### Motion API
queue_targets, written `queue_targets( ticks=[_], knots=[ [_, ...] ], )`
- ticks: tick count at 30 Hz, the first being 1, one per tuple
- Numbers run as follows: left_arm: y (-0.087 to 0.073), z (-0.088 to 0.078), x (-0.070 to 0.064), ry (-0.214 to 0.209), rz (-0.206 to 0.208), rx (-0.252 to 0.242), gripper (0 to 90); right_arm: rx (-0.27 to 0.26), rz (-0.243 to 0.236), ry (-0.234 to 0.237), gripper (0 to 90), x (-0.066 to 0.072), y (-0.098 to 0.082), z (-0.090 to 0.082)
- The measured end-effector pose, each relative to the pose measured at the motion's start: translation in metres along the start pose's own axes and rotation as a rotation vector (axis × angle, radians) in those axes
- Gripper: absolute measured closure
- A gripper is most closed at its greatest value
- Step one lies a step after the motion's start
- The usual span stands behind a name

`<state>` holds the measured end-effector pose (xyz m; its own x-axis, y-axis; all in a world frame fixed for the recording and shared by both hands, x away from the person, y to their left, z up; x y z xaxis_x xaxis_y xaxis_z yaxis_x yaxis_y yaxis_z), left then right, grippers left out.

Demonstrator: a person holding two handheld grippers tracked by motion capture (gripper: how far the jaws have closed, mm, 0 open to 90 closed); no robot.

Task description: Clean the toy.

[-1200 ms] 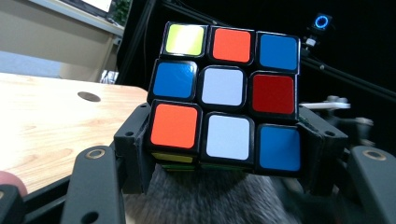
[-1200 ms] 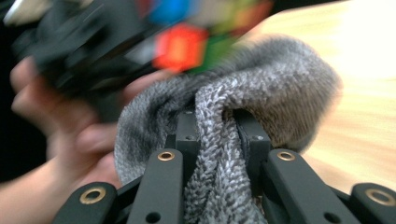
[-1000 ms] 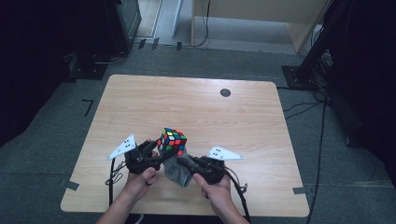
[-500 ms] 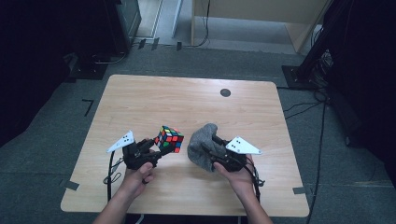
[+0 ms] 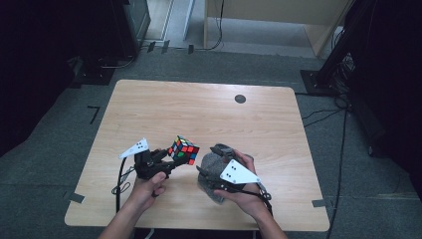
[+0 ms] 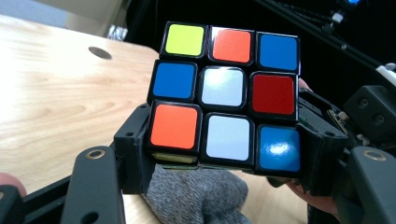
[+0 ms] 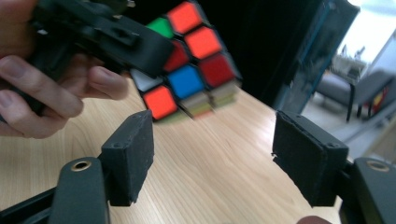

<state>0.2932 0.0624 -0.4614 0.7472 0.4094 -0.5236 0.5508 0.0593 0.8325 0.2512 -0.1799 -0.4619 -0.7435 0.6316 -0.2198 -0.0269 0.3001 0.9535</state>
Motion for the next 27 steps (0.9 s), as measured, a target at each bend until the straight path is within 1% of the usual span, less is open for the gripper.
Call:
queue_targets(
  ticks=[3, 5, 6, 8, 10, 11, 14, 16, 17, 19, 20, 22, 23, 25, 26, 27],
  knots=[
    [-0.001, 0.005, -0.004, -0.028, -0.002, 0.028, 33.9, -0.025, -0.05, -0.004, 29.0, 0.008, -0.003, 0.004],
    [-0.002, 0.008, -0.007, -0.036, -0.002, 0.042, 33.9, -0.031, -0.072, -0.003, 28.6, 0.01, -0.003, 0.006],
    [-0.002, 0.008, -0.008, -0.035, 0.0, 0.047, 33.9, -0.035, -0.093, -0.006, 28.4, 0.012, -0.004, 0.007],
    [-0.003, 0.011, -0.01, -0.048, -0.014, 0.061, 33.9, -0.033, -0.127, -0.013, 26.7, 0.014, -0.005, 0.009],
    [-0.004, 0.013, -0.011, -0.059, -0.015, 0.074, 33.9, -0.028, -0.145, -0.027, 26.8, 0.015, -0.005, 0.01],
    [-0.005, 0.015, -0.012, -0.062, -0.014, 0.091, 33.9, -0.03, -0.149, -0.03, 26.8, 0.016, -0.005, 0.01],
    [-0.007, 0.019, -0.014, -0.074, -0.018, 0.12, 33.8, -0.036, -0.188, -0.046, 29.5, 0.018, -0.005, 0.01],
    [-0.007, 0.019, -0.013, -0.08, -0.034, 0.129, 33.7, -0.033, -0.218, -0.053, 32.1, 0.02, -0.005, 0.01],
    [-0.006, 0.019, -0.012, -0.085, -0.035, 0.133, 33.6, -0.028, -0.233, -0.055, 32.9, 0.02, -0.005, 0.01],
    [-0.006, 0.019, -0.012, -0.09, -0.03, 0.124, 32.9, -0.02, -0.235, -0.05, 33.6, 0.02, -0.005, 0.01],
    [-0.006, 0.018, -0.012, -0.089, -0.015, 0.114, 31.4, -0.019, -0.225, -0.045, 33.6, 0.019, -0.004, 0.009],
    [-0.003, 0.015, -0.012, -0.092, -0.01, 0.093, 27.2, -0.005, -0.172, -0.032, 33.9, 0.016, -0.004, 0.008],
    [-0.002, 0.013, -0.011, -0.091, -0.006, 0.083, 25.3, 0.0, -0.16, -0.036, 34.5, 0.013, -0.004, 0.007],
    [0.001, 0.007, -0.008, -0.086, -0.013, 0.054, 24.8, 0.022, -0.135, -0.044, 34.5, 0.007, -0.005, 0.004],
    [0.003, 0.004, -0.005, -0.085, -0.016, 0.042, 24.9, 0.026, -0.116, -0.053, 34.5, 0.003, -0.006, 0.003],
    [0.005, 0.0, -0.001, -0.073, -0.016, 0.026, 25.0, 0.031, -0.093, -0.057, 34.5, -0.001, -0.007, 0.002]
  ],
)
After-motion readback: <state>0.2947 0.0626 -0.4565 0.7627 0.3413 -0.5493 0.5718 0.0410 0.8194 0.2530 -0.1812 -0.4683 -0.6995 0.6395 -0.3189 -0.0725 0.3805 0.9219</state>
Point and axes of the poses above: each handheld gripper's, and its own axes: z roughly forward along the jaws, y roughly out of its top, x roughly to its left, the point moved 2 cm from there along z, roughly forward along the jaws, and after that the axes turned 3 degrees about x, right-handed, at the moved point
